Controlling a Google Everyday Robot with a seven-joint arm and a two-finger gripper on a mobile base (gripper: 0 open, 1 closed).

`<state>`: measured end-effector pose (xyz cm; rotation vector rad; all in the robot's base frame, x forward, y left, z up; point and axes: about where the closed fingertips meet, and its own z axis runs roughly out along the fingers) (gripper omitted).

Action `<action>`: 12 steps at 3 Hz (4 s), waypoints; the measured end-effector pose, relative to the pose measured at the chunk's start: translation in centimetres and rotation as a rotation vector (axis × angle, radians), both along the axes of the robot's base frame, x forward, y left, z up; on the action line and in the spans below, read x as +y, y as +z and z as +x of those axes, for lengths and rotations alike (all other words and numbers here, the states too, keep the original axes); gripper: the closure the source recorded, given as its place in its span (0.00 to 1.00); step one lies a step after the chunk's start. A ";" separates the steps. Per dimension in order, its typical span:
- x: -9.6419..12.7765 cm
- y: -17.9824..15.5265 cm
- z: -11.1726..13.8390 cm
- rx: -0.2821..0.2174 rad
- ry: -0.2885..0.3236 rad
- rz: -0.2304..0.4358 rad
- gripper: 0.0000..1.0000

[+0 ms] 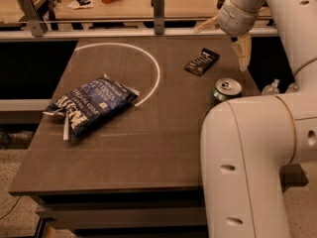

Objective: Move rxbar chocolate near blue chip bag

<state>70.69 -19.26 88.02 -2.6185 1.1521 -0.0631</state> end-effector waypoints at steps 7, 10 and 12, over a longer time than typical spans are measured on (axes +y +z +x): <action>2.4 -3.8 0.5 0.069 0.155 -0.118 0.00; 1.4 -5.6 1.8 0.091 0.160 -0.212 0.00; 1.0 -6.3 2.0 0.100 0.180 -0.237 0.41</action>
Offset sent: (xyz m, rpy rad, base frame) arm -0.0868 0.0155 -0.0104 -0.0193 0.2715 0.1440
